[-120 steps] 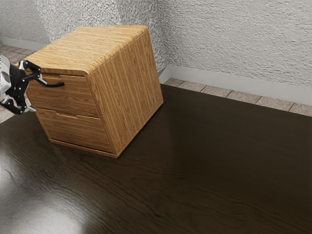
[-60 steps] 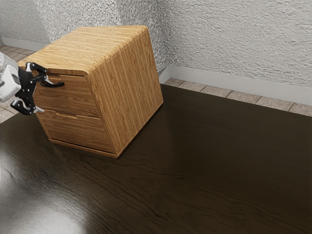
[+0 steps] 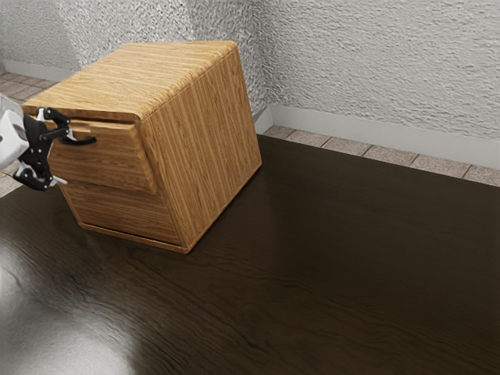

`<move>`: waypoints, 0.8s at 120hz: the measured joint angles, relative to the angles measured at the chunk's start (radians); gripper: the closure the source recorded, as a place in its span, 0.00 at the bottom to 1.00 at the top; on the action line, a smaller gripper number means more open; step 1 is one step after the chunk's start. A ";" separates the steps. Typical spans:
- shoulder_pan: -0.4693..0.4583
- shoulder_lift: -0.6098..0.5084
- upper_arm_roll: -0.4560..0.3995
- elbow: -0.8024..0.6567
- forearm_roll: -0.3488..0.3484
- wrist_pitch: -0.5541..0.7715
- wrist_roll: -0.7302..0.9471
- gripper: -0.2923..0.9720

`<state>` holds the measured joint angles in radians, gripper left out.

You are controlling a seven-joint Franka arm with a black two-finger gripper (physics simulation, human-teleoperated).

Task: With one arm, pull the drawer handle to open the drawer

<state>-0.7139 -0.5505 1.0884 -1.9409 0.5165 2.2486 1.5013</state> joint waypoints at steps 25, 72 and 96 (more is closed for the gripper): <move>0.027 -0.001 -0.032 -0.010 -0.009 -0.001 -0.006 0.35; 0.147 -0.008 -0.145 -0.069 -0.029 -0.001 -0.013 0.33; 0.237 -0.041 -0.207 -0.128 -0.033 0.000 -0.016 0.27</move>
<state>-0.4770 -0.5911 0.8817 -2.0684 0.4831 2.2482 1.4852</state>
